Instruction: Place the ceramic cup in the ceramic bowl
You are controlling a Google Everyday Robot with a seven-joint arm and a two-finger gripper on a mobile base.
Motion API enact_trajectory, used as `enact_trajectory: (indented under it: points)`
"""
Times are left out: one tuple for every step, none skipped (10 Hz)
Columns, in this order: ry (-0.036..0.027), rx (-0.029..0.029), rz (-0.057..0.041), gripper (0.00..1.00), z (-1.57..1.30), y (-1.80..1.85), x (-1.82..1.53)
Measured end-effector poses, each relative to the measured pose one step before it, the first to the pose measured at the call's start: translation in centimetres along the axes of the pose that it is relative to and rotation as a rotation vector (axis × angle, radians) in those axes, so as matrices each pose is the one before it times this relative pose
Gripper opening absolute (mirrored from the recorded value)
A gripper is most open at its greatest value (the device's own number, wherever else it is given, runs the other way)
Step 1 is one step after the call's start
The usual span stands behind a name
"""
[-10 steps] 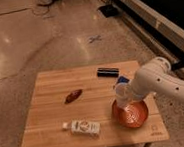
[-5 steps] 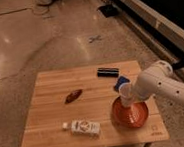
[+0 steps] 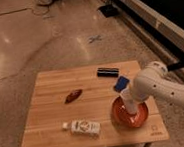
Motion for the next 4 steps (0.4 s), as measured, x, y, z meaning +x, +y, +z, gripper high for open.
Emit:
enact_trajectory:
  points:
    - [-0.00395,0.03856,-0.05046,0.8,-1.25,-1.317,-2.422]
    - [-0.00955,0.03736,-0.05555,0.8,-1.247,-1.41,-2.629]
    - [-0.01724,0.04409,-0.07168,0.8,-1.695,-1.796,-3.379]
    - [-0.00895,0.01903,-0.03844,0.8,-0.781,-0.834,-1.699]
